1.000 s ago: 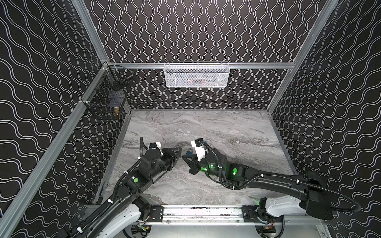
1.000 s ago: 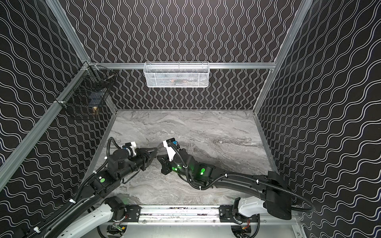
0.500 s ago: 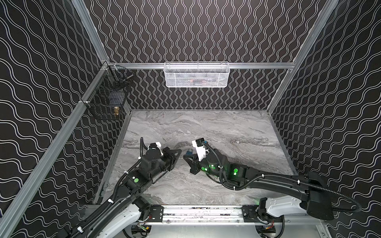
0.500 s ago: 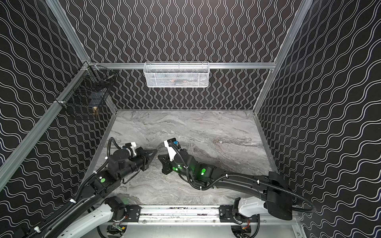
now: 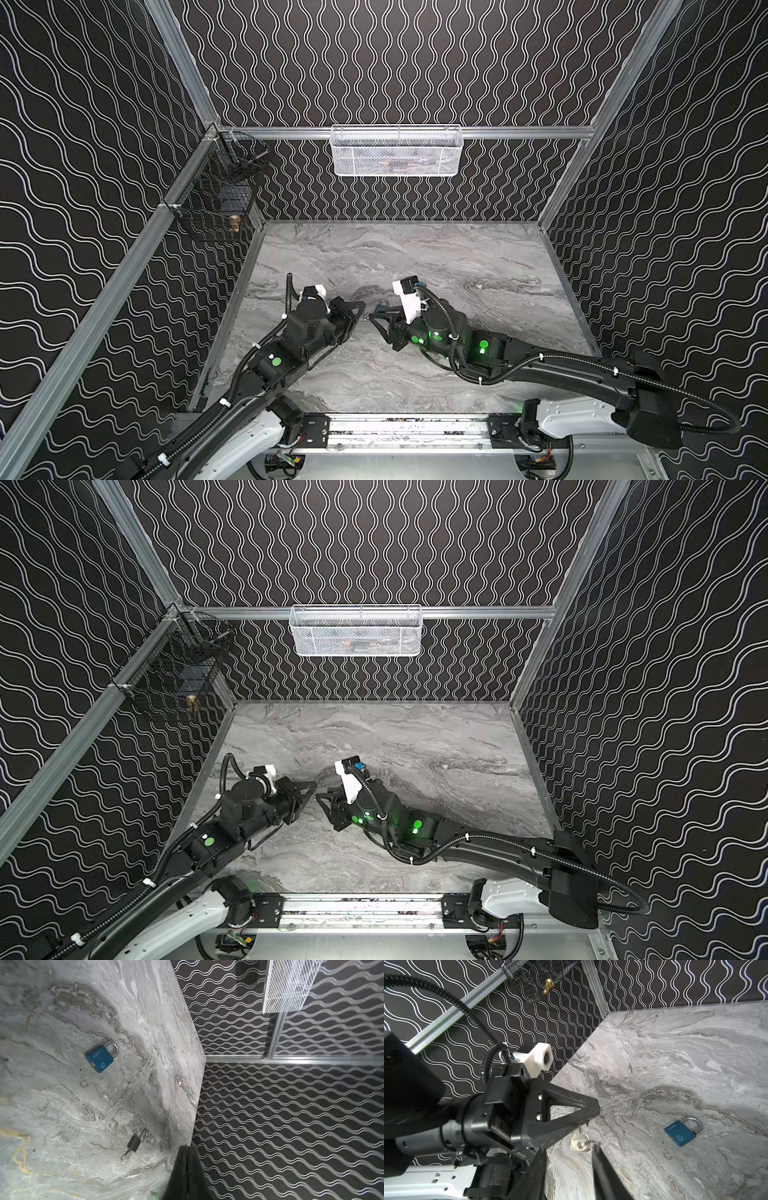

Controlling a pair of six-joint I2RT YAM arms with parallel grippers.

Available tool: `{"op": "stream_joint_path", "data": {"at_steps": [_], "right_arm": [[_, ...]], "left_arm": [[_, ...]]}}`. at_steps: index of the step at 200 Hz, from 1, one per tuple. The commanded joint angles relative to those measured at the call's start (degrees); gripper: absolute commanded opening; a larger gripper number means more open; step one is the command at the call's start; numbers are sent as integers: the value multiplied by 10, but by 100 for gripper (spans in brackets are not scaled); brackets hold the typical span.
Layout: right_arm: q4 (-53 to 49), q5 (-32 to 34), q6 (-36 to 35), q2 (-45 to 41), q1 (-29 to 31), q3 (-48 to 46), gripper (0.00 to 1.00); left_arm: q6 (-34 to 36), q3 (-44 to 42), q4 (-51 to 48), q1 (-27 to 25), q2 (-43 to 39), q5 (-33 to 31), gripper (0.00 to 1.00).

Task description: Unlock with the key

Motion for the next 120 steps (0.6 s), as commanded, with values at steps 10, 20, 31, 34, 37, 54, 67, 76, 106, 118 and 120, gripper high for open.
{"op": "stream_joint_path", "data": {"at_steps": [10, 20, 31, 34, 37, 54, 67, 76, 106, 118, 120], "right_arm": [[-26, -92, 30, -12, -23, 11, 48], [-22, -135, 43, -13, -35, 10, 51], [-19, -177, 57, -14, -48, 10, 52], [-18, -190, 63, -14, -52, 10, 53], [-17, -202, 68, -14, -57, 10, 53], [8, -267, 95, -20, -87, -3, 53], [44, -308, 117, -23, -109, -24, 54], [63, -328, 125, -25, -121, -35, 53], [89, -357, 123, -25, -145, -46, 52], [100, -359, 117, -27, -149, -50, 52], [103, -359, 115, -27, -150, -51, 52]], "left_arm": [[148, 20, 15, -1, 7, -4, 0], [190, 21, 30, -1, 7, 2, 0], [234, 19, 49, -1, 7, 16, 0], [246, 19, 55, 0, 7, 21, 0], [258, 18, 60, -1, 7, 26, 0], [315, 11, 98, -1, 7, 58, 0], [341, -1, 131, 0, 6, 79, 0], [353, -10, 155, -1, 4, 89, 0], [378, -33, 209, 0, -8, 112, 0], [386, -34, 205, 0, -10, 109, 0], [387, -34, 206, 0, -10, 109, 0]]}}
